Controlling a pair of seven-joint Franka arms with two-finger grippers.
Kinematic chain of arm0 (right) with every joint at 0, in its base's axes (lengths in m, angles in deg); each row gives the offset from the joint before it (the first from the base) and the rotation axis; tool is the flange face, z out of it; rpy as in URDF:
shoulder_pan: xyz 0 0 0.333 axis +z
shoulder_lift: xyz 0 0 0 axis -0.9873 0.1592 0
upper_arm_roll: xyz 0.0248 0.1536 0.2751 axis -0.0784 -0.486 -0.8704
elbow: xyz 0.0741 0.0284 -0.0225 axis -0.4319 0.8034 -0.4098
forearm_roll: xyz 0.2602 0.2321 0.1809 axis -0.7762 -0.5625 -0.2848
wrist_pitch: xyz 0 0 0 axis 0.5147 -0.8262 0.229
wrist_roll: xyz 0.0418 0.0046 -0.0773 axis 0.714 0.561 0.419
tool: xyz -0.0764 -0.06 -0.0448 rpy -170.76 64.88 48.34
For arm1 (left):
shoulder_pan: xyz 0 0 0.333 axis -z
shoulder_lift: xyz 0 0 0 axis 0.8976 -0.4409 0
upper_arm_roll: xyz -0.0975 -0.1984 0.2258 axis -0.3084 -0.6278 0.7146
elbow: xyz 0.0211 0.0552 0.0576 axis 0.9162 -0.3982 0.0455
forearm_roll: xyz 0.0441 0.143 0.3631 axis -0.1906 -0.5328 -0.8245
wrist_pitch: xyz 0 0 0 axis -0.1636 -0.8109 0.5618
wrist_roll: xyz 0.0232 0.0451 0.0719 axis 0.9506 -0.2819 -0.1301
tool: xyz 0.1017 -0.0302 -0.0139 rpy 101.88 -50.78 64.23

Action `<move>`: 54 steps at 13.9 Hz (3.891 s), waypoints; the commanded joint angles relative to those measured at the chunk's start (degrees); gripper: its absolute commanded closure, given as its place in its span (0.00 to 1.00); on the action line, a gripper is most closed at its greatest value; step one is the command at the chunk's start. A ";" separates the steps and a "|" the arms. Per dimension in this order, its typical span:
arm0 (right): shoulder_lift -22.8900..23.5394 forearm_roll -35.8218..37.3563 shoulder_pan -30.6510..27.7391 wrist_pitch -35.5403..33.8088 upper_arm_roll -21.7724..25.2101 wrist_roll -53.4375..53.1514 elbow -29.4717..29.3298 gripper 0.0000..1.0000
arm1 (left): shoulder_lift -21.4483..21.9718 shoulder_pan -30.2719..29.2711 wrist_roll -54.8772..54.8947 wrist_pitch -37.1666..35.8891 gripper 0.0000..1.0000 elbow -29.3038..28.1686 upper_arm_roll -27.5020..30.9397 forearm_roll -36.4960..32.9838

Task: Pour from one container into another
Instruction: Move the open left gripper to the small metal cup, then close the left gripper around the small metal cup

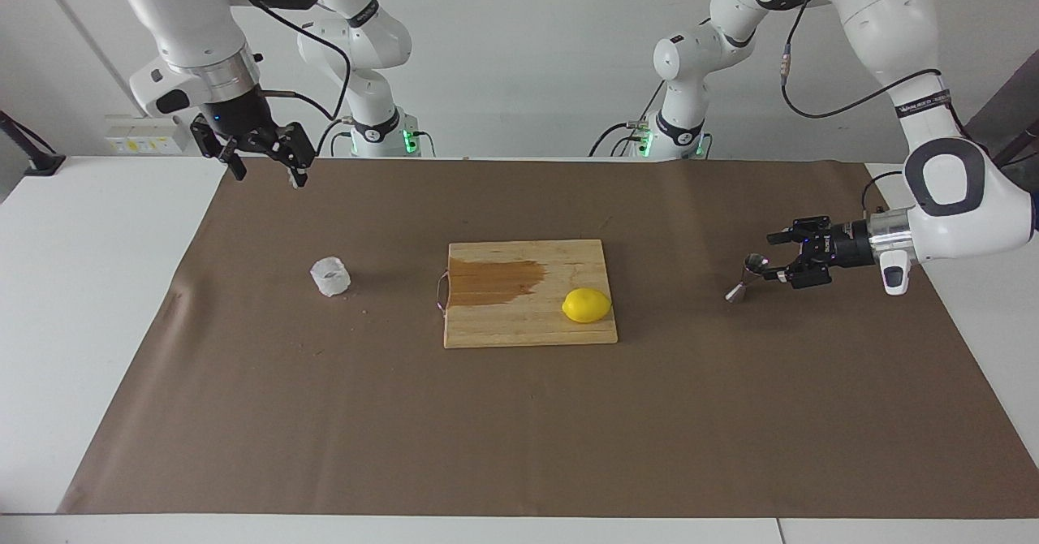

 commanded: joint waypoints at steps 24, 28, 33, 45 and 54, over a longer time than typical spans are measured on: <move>-1.25 -0.94 -0.64 0.40 -0.10 1.57 1.50 0.00 | -2.84 -5.02 -6.10 3.67 0.00 -3.48 -3.90 2.54; -1.25 -0.94 -0.64 0.40 -0.09 1.57 1.50 0.00 | -2.75 -5.64 -6.02 3.76 0.00 -4.10 -4.07 2.54; -1.25 -0.94 -0.64 0.40 -0.09 1.57 1.50 0.00 | -2.40 -6.17 -5.67 3.67 0.06 -5.77 -4.69 2.62; -1.34 -0.94 -0.64 0.40 -0.09 1.57 1.50 0.00 | -2.40 -6.17 -5.49 4.29 0.16 -5.77 -5.21 3.50; -1.25 -0.94 -0.64 0.40 -0.09 1.57 1.50 0.00 | -2.40 -6.61 -5.58 4.11 0.22 -5.77 -5.30 3.50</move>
